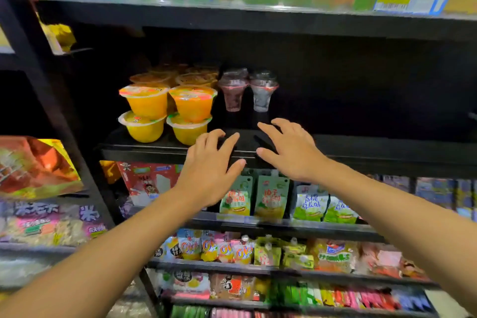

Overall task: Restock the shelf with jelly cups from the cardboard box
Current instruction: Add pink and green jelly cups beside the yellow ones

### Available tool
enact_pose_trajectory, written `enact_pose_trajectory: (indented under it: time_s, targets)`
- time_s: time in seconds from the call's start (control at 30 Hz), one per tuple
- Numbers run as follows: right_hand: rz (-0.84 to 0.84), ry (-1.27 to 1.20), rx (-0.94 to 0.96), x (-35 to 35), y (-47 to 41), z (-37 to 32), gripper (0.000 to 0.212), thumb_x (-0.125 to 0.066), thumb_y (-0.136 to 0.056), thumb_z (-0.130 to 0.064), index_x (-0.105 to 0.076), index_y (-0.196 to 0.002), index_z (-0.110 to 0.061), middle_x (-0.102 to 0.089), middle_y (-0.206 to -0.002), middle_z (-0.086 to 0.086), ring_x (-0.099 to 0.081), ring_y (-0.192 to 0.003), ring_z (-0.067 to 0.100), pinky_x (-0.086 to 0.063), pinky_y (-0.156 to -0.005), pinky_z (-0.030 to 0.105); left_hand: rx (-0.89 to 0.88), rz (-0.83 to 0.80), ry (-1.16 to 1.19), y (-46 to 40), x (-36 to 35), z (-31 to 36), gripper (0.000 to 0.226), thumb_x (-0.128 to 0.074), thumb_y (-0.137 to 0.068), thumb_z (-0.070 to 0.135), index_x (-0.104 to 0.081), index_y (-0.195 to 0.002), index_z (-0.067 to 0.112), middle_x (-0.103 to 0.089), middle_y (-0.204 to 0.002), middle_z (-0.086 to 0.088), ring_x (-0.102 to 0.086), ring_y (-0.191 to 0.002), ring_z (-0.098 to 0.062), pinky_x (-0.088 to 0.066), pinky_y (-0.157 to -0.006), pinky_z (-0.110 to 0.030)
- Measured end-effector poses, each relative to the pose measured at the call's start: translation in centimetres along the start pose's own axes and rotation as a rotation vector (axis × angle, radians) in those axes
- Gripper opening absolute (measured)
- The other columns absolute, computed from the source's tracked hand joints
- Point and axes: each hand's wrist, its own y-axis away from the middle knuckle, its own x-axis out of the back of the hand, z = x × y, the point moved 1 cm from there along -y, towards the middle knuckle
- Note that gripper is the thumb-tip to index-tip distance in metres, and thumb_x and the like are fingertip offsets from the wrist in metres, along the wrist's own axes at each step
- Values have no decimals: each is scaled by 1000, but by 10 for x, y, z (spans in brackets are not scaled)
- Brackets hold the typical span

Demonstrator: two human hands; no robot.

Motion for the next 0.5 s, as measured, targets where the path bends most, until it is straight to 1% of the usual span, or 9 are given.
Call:
enact_pose_trajectory:
  time_s: [0.1,0.17,0.27,0.33,0.4,0.5]
  targets:
    - [8,44,-60,-17,30,-32,67,-43,-99,-56,-19,-158,-34,-18,-163,6,-16,-148,30,-14,-121,49,-94,-17,-11,40,0,-27,63,-38,-100,53,-23,-157,29,-22,-157,-2,-14,-147,-24,-20,-119,-45]
    - [21,106,-81,-32,52,-53,69,-43,-98,-56,-18,-158,-33,-17,-163,7,-15,-149,31,-11,-122,51,-141,-33,-32,68,-3,-45,64,-38,-100,52,-23,-157,29,-20,-159,-4,-12,-149,-27,-20,-119,-47]
    - [83,148,-82,-48,88,-86,66,-46,-99,-52,-22,-157,-32,-16,-163,7,-13,-149,30,-7,-122,54,-193,-92,-78,103,-10,-65,64,-40,-100,51,-22,-157,28,-22,-161,-6,-13,-149,-30,-18,-118,-48]
    - [112,137,-62,-58,113,-105,63,-48,-98,-48,-27,-155,-31,-23,-161,7,-18,-148,30,-11,-121,53,-185,-153,-80,121,-17,-75,66,-41,-100,52,-17,-158,29,-19,-162,-6,-12,-150,-30,-17,-119,-49]
    - [75,116,-69,-74,135,-118,63,-50,-98,-46,-29,-155,-29,-26,-160,8,-21,-146,30,-15,-121,51,-176,-211,-97,138,-29,-79,69,-39,-100,53,-11,-158,30,-15,-163,-7,-11,-150,-32,-18,-120,-50]
    - [-54,101,-140,-108,165,-124,66,-49,-98,-49,-25,-157,-29,-19,-163,9,-18,-147,31,-14,-121,50,-160,-300,-97,165,-53,-77,71,-41,-100,53,-9,-159,30,-15,-163,-7,-13,-149,-34,-20,-118,-51]
